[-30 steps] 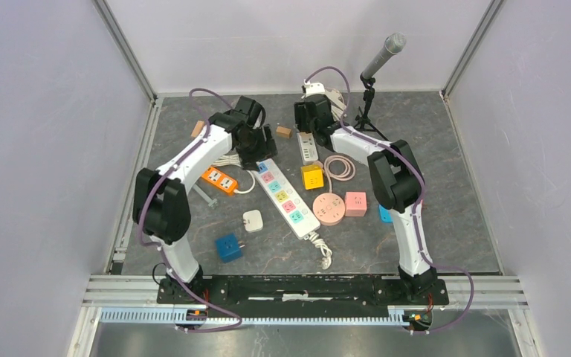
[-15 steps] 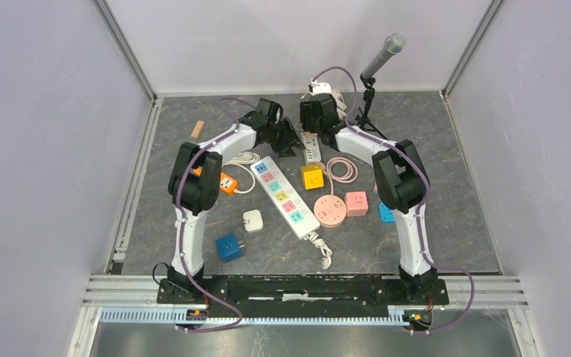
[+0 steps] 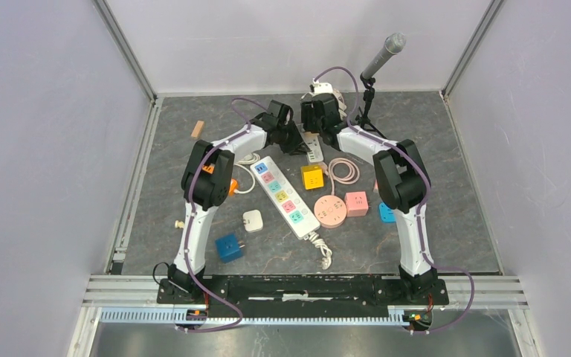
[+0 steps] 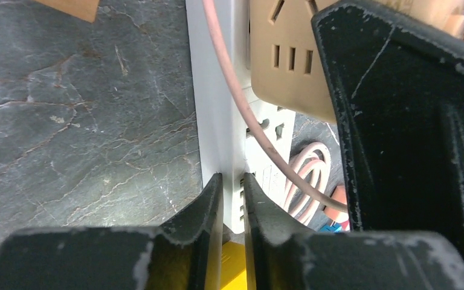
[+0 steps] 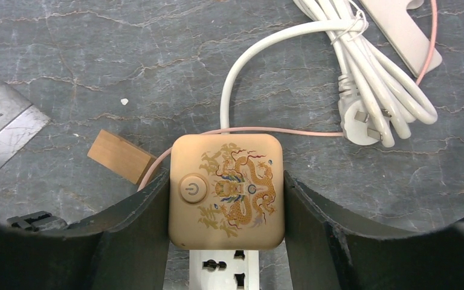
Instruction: Pull the plug off the socket
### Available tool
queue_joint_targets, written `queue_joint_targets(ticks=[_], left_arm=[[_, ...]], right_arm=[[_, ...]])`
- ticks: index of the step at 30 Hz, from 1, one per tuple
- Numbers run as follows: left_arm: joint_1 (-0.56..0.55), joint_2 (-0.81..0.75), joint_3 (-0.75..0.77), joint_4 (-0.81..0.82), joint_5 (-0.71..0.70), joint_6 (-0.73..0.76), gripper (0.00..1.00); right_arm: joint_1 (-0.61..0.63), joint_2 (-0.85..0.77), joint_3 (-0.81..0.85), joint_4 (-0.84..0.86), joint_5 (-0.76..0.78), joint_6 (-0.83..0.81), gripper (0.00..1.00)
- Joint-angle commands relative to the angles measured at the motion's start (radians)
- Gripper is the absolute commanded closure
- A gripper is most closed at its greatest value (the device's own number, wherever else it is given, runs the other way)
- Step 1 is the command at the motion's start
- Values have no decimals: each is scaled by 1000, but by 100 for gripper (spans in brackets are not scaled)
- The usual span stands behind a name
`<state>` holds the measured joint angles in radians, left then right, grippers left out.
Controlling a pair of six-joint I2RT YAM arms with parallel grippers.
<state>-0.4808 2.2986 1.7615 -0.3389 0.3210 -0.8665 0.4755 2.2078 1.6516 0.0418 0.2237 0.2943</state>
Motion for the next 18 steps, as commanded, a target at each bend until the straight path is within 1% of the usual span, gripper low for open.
queue_joint_targets(ticks=[1,2,5,9,11,13,14,16,18], left_arm=[[-18,66,5,-99,-25,0,80],[-19,71,1,-110,-19,1,81],[-19,74,-7,-148,-44,4,83],[-20,106,24,-219,-38,-3,85],[-21,124,42,-253,-33,-6,85],[-22,134,47,-278,-34,-6,86],[-23,135,45,-284,-37,-6,86],[-24,140,43,-297,-42,-9,86],[-23,147,43,-304,-38,-14,87]], right_arm=[[-24,-79,-3,90,-171,11,100],[-32,-84,0,101,-210,8,100],[-49,-87,16,100,-245,25,100],[-27,-63,23,85,-250,-15,100],[0,-85,-34,121,-245,-106,100],[12,-147,-178,254,-244,-140,100],[10,-160,-200,260,-240,-138,100],[1,-160,-180,226,-239,-128,100],[-11,-173,-181,238,-253,-99,100]])
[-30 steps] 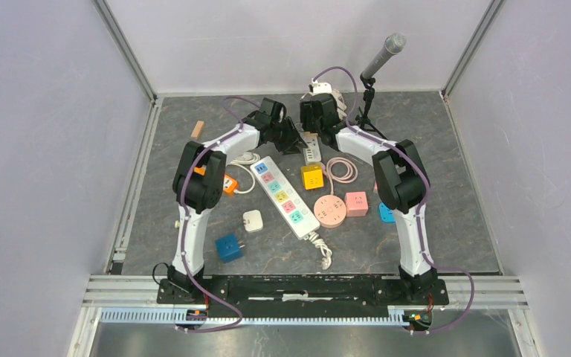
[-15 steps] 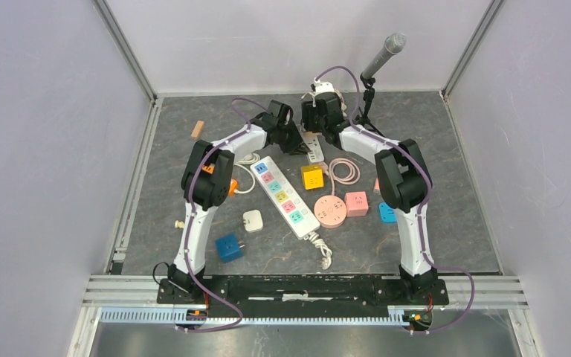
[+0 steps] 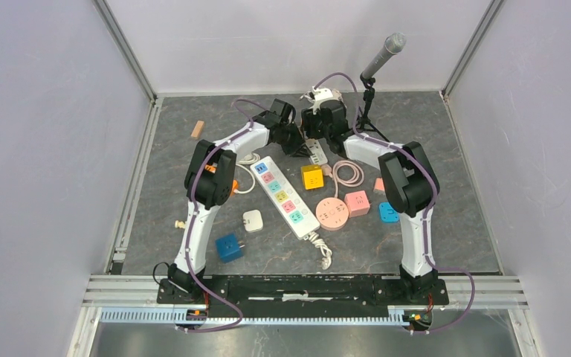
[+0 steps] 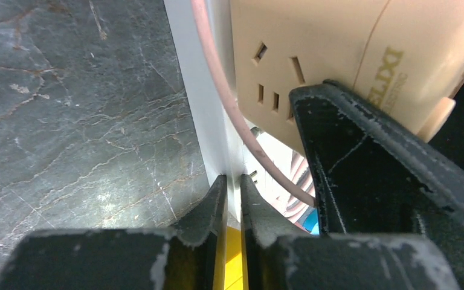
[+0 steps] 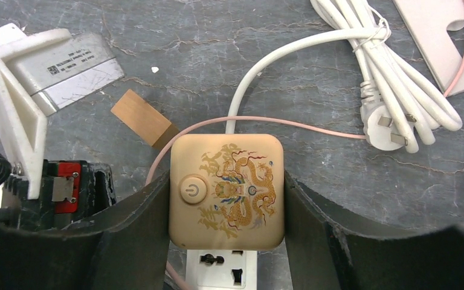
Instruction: Pull the plug off the socket
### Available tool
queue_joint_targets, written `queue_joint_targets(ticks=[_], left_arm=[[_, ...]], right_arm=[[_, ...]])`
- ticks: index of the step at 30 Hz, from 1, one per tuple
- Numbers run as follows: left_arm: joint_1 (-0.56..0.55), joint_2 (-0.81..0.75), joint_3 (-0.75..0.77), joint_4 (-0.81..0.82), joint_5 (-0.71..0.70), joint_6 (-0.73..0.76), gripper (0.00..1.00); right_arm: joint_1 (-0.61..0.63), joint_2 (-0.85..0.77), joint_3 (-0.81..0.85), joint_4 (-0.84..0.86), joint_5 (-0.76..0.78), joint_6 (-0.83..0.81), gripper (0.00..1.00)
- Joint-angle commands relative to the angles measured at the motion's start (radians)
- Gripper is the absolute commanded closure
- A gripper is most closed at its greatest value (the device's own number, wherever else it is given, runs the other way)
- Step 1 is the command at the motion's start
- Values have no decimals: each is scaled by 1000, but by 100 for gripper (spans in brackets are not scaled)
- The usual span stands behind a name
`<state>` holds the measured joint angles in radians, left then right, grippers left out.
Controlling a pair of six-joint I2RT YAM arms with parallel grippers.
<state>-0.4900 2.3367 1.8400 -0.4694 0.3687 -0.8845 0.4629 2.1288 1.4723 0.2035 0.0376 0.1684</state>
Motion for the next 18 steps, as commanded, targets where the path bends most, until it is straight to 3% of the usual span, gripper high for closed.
queue_joint_targets(ticks=[1,7,15,18], left_arm=[[-14,110,-36,-177,-86,1,87],[-14,112,-36,-190,-107,1,88],[-12,114,-36,-200,-109,-5,89],[-13,108,-36,-204,-104,-17,90]], right_arm=[[-6,-100,-4,86,-80,47,100],[-20,-115,11,135,-192,131,100],[0,-138,44,70,-62,31,100],[-6,-142,103,53,-77,48,100]])
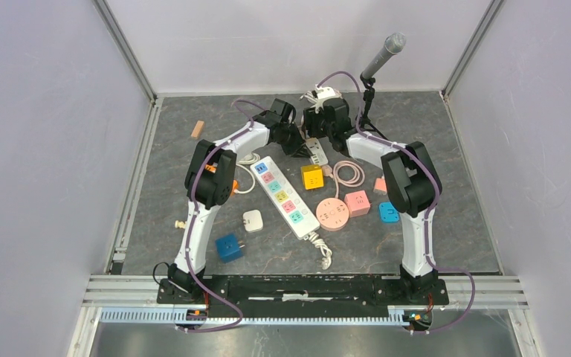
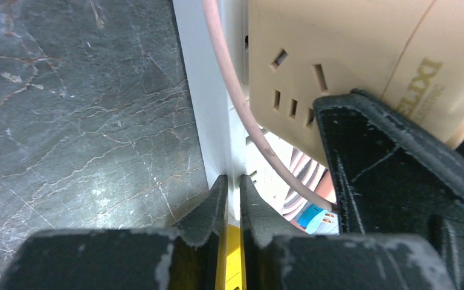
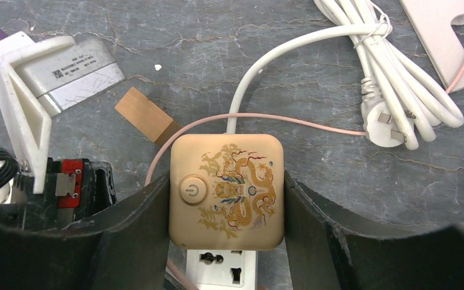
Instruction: Pull the plug off the socket
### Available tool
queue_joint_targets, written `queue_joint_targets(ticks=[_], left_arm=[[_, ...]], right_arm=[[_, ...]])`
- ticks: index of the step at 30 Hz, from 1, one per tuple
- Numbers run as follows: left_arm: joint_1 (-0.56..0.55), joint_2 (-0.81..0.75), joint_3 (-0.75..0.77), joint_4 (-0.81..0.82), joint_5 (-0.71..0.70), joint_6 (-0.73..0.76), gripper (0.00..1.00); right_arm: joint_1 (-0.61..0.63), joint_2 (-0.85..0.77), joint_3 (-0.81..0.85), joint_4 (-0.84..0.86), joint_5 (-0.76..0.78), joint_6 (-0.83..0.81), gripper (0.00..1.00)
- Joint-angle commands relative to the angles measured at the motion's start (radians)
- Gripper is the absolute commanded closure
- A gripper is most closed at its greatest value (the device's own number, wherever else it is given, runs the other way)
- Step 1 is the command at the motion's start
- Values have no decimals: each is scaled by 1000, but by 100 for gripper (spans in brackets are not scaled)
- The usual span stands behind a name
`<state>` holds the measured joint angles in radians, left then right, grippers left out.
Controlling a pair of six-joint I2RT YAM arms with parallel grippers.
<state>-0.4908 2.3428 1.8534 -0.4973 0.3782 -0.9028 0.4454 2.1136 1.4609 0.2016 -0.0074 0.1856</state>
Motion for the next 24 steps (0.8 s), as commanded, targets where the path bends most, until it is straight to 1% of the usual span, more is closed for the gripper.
queue_joint_targets(ticks=[1,5,8,10,13,15,17,19,21,24], left_arm=[[-12,100,-46,-176,-114,0,90],[-11,100,-40,-176,-110,-1,91],[-11,101,-43,-175,-102,-1,91],[-11,99,-45,-175,-101,-1,90],[-10,90,-63,-147,-91,1,90],[-9,80,-84,-118,-84,-2,90],[-9,75,-98,-101,-82,-1,90],[-9,73,-107,-91,-85,4,90],[-10,74,-110,-85,-84,5,90],[-9,76,-114,-84,-84,9,90]], right_arm=[[10,-124,122,54,-42,45,100],[11,-121,71,98,-93,117,100],[32,-102,50,78,-77,92,100],[31,-102,38,75,-70,92,100],[16,-122,49,73,-66,106,100],[-2,-126,73,80,-96,150,100],[-25,-123,73,117,-158,228,100],[-27,-115,67,136,-180,258,100],[-9,-98,68,121,-175,236,100],[14,-87,67,75,-119,170,100]])
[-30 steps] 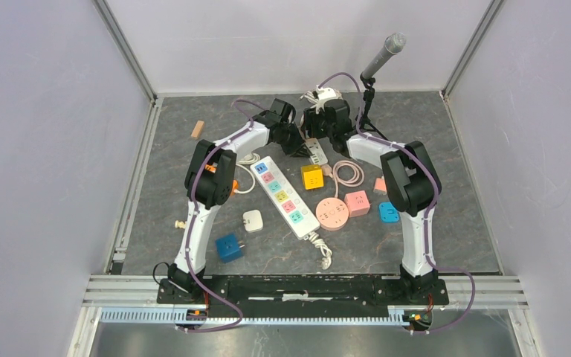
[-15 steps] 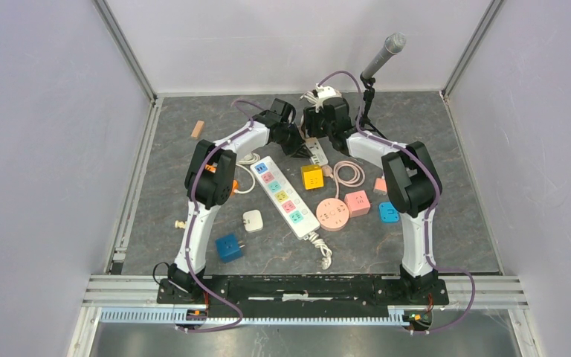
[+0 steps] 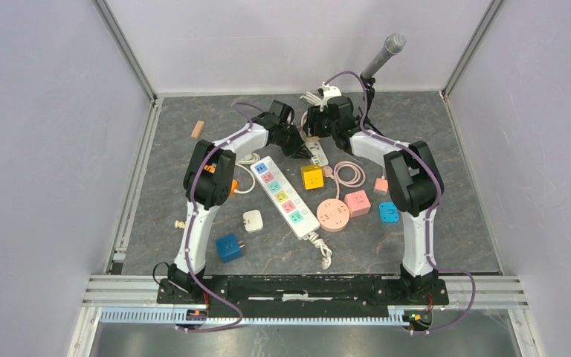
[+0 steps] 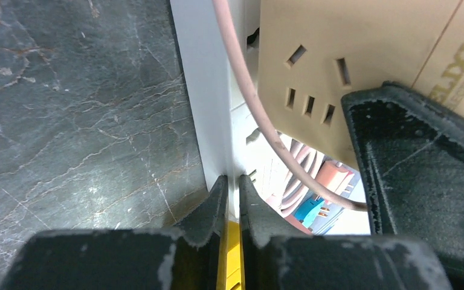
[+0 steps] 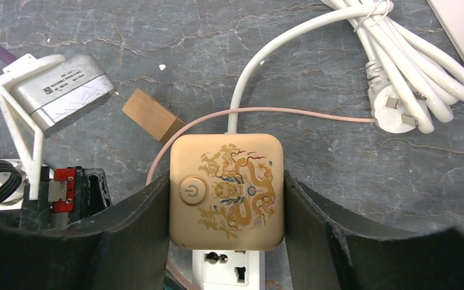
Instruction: Pull the plug off the socket
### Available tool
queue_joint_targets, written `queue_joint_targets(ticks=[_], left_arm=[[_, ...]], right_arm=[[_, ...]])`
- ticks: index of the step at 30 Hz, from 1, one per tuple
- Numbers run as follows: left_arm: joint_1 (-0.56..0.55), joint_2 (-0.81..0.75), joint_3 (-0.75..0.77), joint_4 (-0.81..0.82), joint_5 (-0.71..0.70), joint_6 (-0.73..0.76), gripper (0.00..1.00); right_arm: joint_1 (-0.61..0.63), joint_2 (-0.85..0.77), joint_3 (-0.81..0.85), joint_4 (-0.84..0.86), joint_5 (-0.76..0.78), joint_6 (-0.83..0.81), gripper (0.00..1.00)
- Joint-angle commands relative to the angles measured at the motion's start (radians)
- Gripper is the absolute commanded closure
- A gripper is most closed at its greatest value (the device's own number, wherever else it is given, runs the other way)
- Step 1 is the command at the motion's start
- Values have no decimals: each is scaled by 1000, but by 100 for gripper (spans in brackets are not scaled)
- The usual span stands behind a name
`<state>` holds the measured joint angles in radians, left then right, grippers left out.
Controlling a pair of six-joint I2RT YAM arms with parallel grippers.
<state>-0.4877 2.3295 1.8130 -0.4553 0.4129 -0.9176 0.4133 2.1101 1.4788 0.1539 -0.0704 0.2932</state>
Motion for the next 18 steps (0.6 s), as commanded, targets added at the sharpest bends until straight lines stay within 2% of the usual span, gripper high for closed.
queue_joint_targets(ticks=[1,7,13,15,18], left_arm=[[-13,89,-75,-126,-121,25,90],[-12,91,-78,-134,-130,27,90],[-13,91,-76,-146,-133,31,90],[-12,91,-75,-146,-129,31,90],[-9,99,-68,-148,-114,31,90]], right_arm=[[51,-85,50,112,-28,35,100],[55,-109,103,65,41,-39,100],[21,-108,110,155,-94,133,100],[38,-108,97,151,-68,100,100],[89,-108,90,83,55,-37,100]])
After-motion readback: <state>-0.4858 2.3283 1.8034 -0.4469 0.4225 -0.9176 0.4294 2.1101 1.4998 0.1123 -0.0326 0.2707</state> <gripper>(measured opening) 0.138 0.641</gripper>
